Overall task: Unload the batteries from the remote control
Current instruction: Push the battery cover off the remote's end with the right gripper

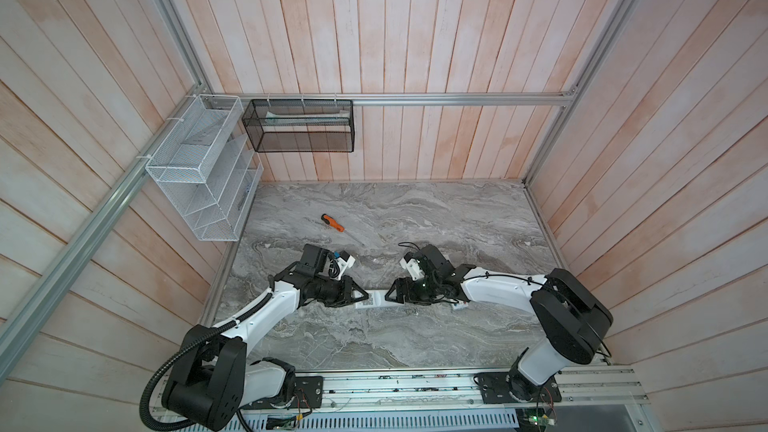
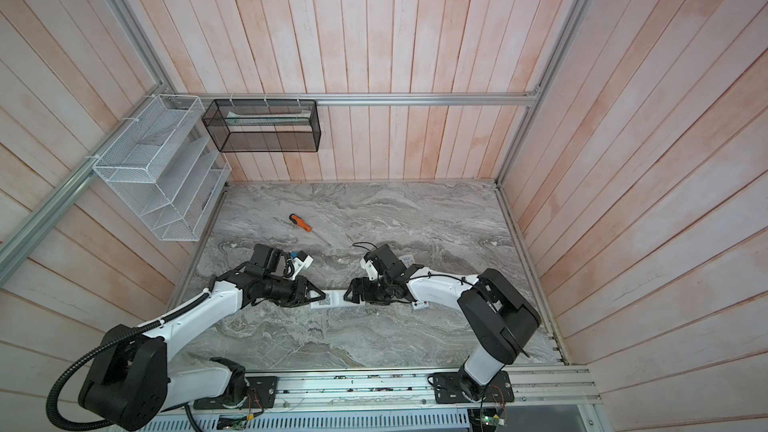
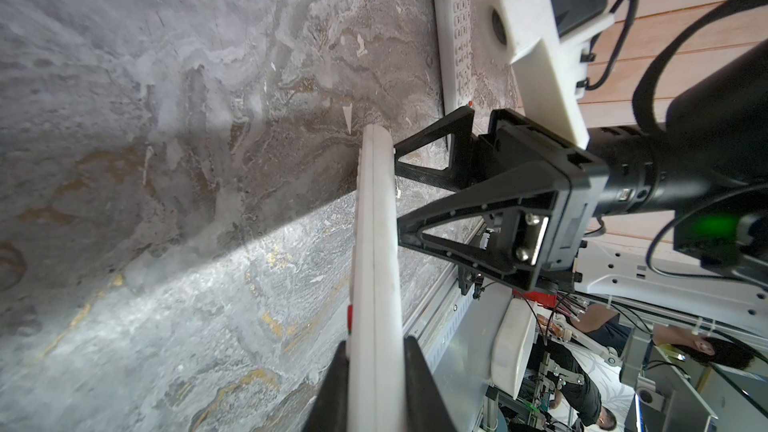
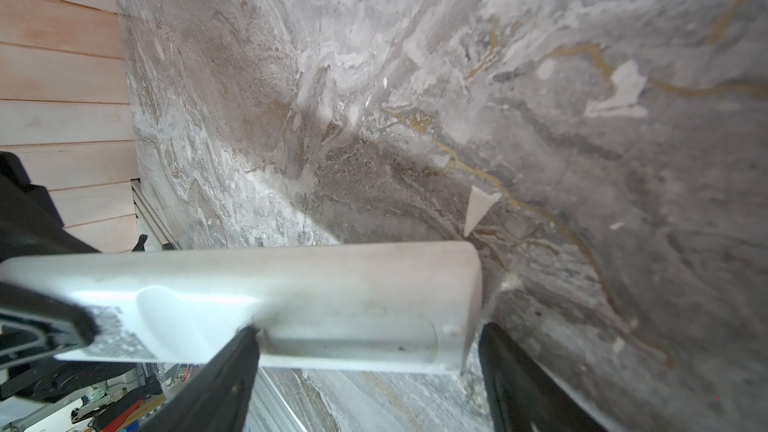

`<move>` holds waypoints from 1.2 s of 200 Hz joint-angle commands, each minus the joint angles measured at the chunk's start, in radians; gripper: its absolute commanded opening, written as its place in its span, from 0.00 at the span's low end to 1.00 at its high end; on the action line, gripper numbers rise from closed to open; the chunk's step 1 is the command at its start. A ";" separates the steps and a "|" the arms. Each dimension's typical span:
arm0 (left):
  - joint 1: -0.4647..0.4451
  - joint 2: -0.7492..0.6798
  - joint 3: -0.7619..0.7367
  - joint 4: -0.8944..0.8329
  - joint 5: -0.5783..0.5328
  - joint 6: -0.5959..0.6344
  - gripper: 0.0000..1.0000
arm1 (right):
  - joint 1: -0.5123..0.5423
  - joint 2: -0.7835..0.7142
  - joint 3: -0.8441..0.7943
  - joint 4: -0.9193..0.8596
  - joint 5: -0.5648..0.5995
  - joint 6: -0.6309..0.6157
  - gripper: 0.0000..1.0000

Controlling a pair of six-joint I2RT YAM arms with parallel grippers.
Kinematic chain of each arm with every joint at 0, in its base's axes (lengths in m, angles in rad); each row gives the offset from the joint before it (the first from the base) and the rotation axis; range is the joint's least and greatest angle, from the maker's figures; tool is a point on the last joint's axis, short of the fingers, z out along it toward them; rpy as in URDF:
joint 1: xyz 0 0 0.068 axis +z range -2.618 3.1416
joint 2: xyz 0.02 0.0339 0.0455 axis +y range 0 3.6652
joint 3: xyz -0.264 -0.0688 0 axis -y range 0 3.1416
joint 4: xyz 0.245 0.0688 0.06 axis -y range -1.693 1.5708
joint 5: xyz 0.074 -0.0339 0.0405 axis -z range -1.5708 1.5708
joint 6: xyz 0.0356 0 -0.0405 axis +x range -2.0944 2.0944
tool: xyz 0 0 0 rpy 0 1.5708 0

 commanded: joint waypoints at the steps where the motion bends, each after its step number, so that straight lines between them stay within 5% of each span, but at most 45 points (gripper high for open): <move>1: -0.013 0.008 -0.006 0.022 0.038 0.018 0.02 | 0.027 0.052 0.031 -0.093 0.070 -0.038 0.84; 71: -0.013 0.007 -0.003 0.020 0.028 0.018 0.02 | 0.035 0.081 0.067 -0.175 0.133 -0.062 0.79; 146: -0.013 0.001 0.000 0.001 -0.024 0.021 0.01 | 0.051 0.051 0.181 -0.460 0.412 -0.097 0.81; 240: -0.018 0.006 0.005 -0.010 -0.049 0.020 0.01 | 0.051 -0.038 0.252 -0.578 0.482 -0.103 0.82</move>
